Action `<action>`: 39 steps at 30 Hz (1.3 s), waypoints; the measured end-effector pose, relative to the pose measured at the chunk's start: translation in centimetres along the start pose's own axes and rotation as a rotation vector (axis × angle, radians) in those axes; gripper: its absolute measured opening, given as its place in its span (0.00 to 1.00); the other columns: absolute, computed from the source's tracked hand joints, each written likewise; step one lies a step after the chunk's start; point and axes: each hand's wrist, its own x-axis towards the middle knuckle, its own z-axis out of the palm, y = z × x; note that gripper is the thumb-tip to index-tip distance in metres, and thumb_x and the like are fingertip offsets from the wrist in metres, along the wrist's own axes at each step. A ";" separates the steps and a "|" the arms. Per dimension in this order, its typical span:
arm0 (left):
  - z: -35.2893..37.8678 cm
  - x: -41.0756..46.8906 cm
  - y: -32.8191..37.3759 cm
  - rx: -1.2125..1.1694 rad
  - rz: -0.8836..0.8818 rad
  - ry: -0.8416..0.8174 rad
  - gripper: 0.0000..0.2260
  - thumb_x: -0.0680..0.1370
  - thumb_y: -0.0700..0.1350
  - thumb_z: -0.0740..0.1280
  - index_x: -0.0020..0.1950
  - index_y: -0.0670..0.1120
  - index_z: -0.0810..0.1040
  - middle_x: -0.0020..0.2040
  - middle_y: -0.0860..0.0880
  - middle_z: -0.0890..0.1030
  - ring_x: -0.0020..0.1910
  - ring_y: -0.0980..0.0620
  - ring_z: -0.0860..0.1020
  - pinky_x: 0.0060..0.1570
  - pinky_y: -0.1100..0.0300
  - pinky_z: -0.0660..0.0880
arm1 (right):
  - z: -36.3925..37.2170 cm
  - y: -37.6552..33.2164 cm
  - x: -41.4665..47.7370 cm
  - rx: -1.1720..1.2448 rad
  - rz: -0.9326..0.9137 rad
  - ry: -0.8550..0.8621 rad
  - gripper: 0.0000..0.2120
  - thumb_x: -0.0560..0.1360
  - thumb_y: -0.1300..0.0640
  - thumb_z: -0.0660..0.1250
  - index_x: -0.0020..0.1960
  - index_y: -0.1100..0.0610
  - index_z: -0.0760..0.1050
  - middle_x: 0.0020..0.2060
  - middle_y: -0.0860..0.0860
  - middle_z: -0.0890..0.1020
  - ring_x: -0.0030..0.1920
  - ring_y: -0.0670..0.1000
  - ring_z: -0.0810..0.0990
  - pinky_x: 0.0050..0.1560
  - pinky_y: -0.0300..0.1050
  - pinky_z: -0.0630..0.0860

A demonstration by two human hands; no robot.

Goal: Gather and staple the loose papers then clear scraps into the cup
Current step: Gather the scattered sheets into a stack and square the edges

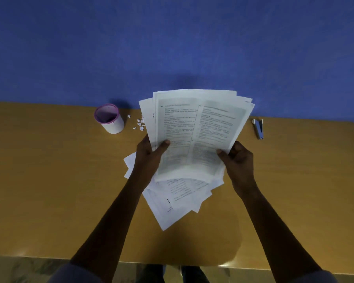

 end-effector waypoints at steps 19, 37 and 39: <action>0.7 -0.9 -2.5 0.170 -0.034 0.052 0.20 0.78 0.44 0.75 0.69 0.46 0.77 0.63 0.49 0.83 0.63 0.50 0.82 0.61 0.47 0.82 | 2.0 2.9 -0.5 -0.263 -0.076 -0.039 0.22 0.73 0.72 0.67 0.66 0.62 0.74 0.59 0.56 0.83 0.62 0.54 0.82 0.61 0.58 0.82; 3.2 -2.5 -7.3 0.464 -0.516 0.226 0.18 0.76 0.46 0.72 0.65 0.48 0.74 0.75 0.41 0.66 0.72 0.35 0.68 0.65 0.39 0.75 | 3.6 4.2 2.3 -0.853 0.281 -0.243 0.18 0.75 0.62 0.66 0.65 0.61 0.75 0.59 0.60 0.82 0.60 0.63 0.80 0.50 0.46 0.75; 3.6 -2.7 -7.2 0.498 -0.561 0.194 0.22 0.78 0.46 0.71 0.70 0.52 0.71 0.81 0.43 0.54 0.77 0.33 0.58 0.71 0.37 0.67 | 4.1 4.9 2.3 -0.871 0.321 -0.220 0.20 0.76 0.63 0.65 0.67 0.62 0.73 0.60 0.60 0.80 0.62 0.62 0.79 0.50 0.43 0.72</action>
